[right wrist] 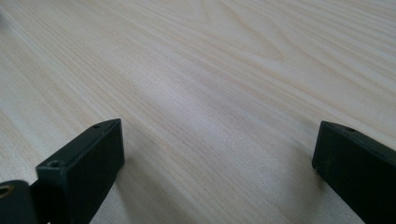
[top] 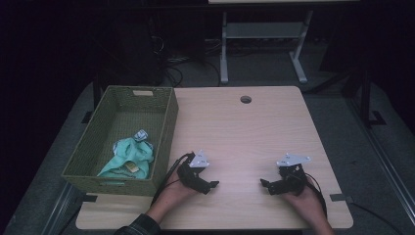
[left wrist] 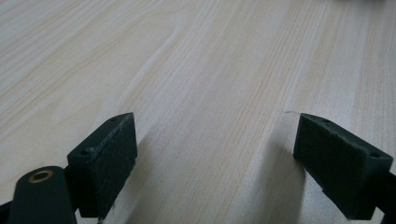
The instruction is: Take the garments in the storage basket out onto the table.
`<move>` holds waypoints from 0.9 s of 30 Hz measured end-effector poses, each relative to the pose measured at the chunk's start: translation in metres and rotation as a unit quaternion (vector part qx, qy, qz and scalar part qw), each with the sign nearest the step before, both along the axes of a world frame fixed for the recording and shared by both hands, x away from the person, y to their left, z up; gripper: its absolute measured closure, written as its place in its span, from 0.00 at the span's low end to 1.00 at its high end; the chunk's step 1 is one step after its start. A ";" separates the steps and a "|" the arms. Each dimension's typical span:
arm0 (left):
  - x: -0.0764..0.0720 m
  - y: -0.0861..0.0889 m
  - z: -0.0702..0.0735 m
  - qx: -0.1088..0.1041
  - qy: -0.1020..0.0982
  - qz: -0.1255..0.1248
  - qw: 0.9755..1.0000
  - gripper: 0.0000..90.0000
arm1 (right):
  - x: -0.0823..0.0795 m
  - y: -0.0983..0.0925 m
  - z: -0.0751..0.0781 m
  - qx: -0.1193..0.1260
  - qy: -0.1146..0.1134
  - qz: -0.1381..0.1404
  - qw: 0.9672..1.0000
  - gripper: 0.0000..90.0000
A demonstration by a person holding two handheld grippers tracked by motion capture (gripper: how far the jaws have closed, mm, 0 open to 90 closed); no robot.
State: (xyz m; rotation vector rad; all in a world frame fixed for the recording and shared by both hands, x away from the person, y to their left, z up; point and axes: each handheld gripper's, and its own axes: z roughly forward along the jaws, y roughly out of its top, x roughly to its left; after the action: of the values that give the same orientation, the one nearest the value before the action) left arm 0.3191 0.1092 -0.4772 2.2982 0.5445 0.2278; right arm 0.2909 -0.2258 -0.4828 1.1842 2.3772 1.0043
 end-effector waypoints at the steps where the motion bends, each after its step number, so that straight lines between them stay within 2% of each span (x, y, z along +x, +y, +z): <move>1: 0.000 0.000 0.000 0.000 0.000 0.000 1.000 0.14 | 0.000 0.000 0.000 0.000 0.000 0.000 1.000 0.02; 4: 0.000 -0.002 0.002 0.009 0.004 0.002 1.000 0.14 | 0.000 0.000 0.000 0.000 0.000 0.000 1.000 0.02; 9: 0.001 0.000 0.003 0.013 0.006 0.006 1.000 0.15 | 0.000 0.000 0.000 0.000 0.000 0.000 1.000 0.02; 12: 0.003 0.002 0.005 0.026 0.012 0.022 0.999 0.15 | 0.000 0.000 0.000 0.000 0.000 0.000 1.000 0.02; 15: 0.003 0.003 0.006 0.033 0.015 0.026 0.999 0.15 | 0.000 0.000 0.000 0.000 0.000 0.000 1.000 0.02; 18: 0.003 0.004 0.008 0.032 0.019 0.030 0.999 0.15 | 0.000 0.000 0.000 0.000 0.001 0.001 1.000 0.02; 27: 0.002 0.005 0.015 0.026 0.011 0.036 0.999 0.15 | 0.000 0.000 0.000 0.001 0.000 0.000 1.000 0.02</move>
State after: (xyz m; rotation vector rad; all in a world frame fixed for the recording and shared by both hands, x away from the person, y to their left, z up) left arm 0.3215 0.1137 -0.4621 2.3357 0.6390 0.2539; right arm 0.2908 -0.2258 -0.4829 1.1845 2.3758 1.0071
